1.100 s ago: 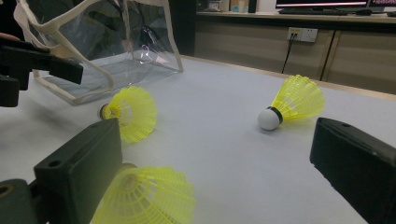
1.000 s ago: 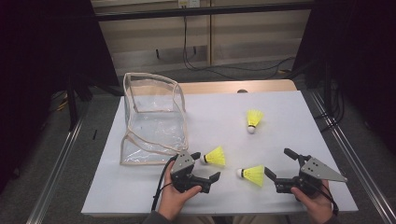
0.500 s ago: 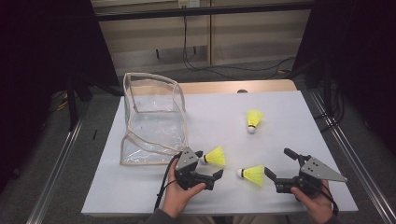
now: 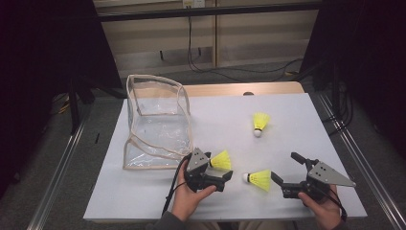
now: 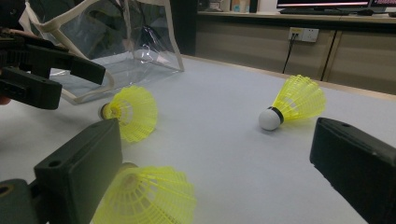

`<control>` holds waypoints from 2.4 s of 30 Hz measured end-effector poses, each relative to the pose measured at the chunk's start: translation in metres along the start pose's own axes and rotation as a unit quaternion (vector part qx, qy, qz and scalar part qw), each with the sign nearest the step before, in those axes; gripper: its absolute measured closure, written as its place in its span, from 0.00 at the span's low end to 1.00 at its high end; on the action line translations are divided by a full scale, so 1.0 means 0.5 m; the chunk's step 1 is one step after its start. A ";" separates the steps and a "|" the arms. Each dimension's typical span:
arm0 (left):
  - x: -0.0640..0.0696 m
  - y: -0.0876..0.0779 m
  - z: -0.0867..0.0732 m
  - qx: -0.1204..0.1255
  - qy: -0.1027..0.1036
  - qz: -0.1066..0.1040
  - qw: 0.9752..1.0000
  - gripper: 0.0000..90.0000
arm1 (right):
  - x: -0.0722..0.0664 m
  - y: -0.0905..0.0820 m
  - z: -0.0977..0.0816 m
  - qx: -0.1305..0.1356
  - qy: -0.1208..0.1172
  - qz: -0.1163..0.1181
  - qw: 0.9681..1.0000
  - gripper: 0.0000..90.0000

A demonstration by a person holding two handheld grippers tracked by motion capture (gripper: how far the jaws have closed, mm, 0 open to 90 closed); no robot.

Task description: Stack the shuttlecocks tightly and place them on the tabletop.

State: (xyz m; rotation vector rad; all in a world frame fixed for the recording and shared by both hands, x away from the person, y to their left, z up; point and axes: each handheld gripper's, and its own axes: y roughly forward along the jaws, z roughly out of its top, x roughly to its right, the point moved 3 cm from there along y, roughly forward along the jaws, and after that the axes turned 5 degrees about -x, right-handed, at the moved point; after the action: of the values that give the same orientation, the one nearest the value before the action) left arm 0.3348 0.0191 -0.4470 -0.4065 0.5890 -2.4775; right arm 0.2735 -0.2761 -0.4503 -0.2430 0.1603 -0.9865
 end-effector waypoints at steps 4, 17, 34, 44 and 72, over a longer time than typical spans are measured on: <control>-0.001 0.007 0.002 -0.007 -0.007 0.007 1.000 0.01 | 0.000 0.000 0.000 0.000 0.001 0.000 1.000 0.02; 0.002 0.029 0.008 -0.012 -0.010 0.008 1.000 0.06 | -0.001 0.000 0.000 -0.002 0.002 0.001 1.000 0.02; -0.009 0.061 0.023 -0.044 -0.033 0.046 0.997 0.25 | 0.000 0.001 0.000 0.000 0.001 0.002 1.000 0.02; -0.020 0.072 0.016 -0.064 -0.037 0.056 0.996 0.38 | 0.001 0.000 0.000 0.001 0.004 0.003 1.000 0.02; -0.016 0.063 0.048 -0.066 -0.044 0.083 0.993 0.96 | 0.006 0.000 -0.001 0.001 0.006 0.000 1.000 0.02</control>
State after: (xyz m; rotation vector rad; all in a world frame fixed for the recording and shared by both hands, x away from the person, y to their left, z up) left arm 0.3646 -0.0077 -0.4432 -0.4954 0.7221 -2.2572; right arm 0.2750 -0.2790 -0.4508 -0.2352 0.1698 -0.9875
